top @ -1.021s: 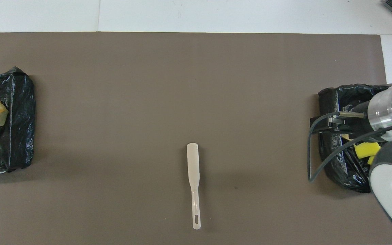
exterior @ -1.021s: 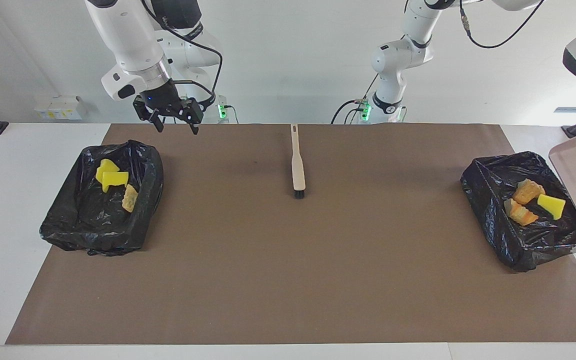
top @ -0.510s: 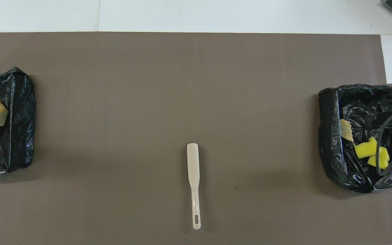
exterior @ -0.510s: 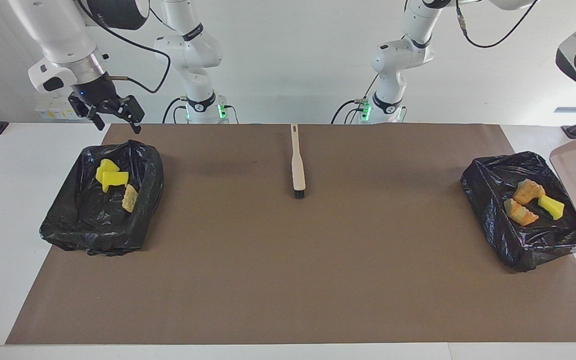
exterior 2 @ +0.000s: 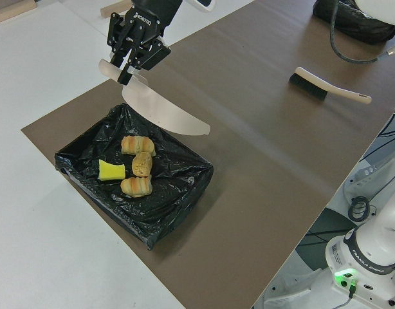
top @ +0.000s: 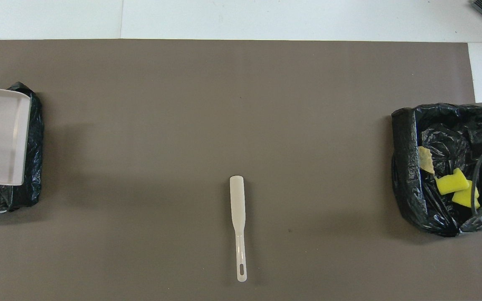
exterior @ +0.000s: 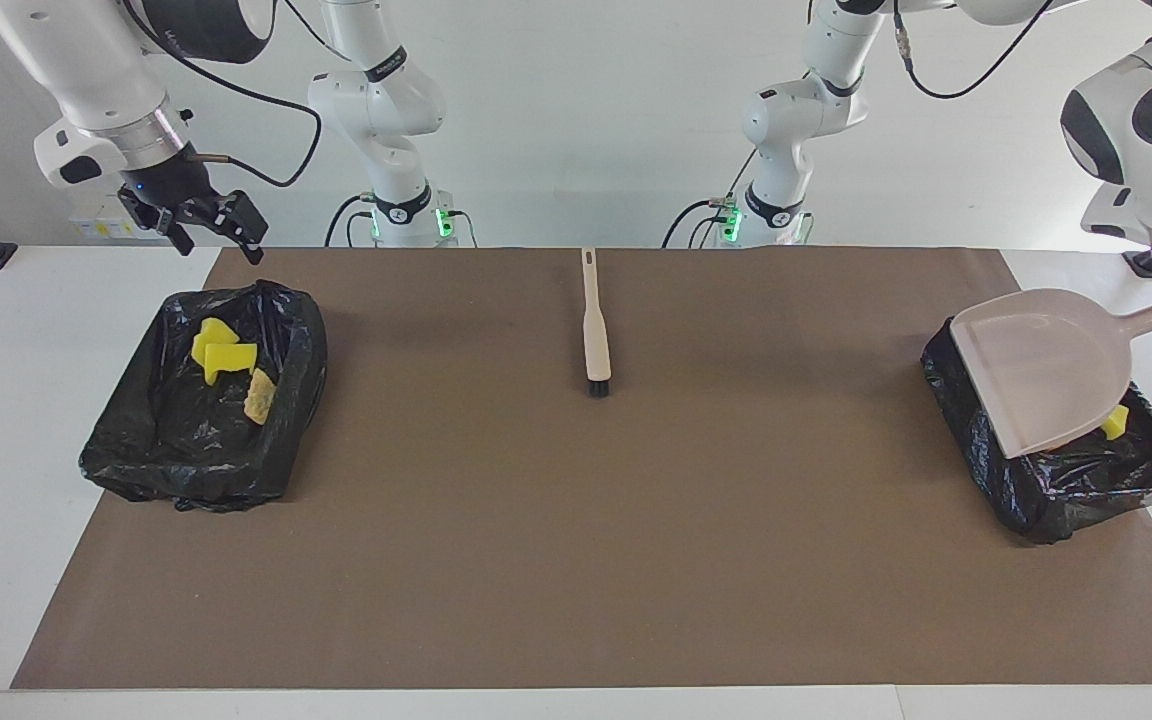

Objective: Sweep and dump trash in bin

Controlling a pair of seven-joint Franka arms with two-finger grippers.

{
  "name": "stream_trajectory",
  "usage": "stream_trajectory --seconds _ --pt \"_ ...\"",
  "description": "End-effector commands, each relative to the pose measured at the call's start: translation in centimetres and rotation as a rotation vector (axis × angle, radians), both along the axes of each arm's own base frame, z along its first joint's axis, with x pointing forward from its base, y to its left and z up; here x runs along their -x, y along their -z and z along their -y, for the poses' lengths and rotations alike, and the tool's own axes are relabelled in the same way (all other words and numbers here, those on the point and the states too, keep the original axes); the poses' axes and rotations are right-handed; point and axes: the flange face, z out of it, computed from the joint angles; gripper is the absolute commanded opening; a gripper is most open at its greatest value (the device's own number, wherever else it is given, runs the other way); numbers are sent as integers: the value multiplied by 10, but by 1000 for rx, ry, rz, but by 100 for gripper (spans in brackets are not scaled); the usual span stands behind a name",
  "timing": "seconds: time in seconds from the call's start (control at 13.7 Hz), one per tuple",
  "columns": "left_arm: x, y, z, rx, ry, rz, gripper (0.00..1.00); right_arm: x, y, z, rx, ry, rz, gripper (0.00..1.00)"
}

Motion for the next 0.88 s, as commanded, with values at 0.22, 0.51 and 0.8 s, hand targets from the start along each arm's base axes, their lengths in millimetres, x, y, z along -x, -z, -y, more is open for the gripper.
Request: stream_trajectory --seconds 0.22,0.51,0.8 --pt "33 28 114 183 -215 50 0 -5 -10 -7 -6 -49 -10 100" --pt "50 61 210 310 -409 109 0 -4 -9 -8 -5 -53 -14 100" --pt "75 69 305 403 -648 203 0 -2 -8 -8 -8 -54 -15 100"
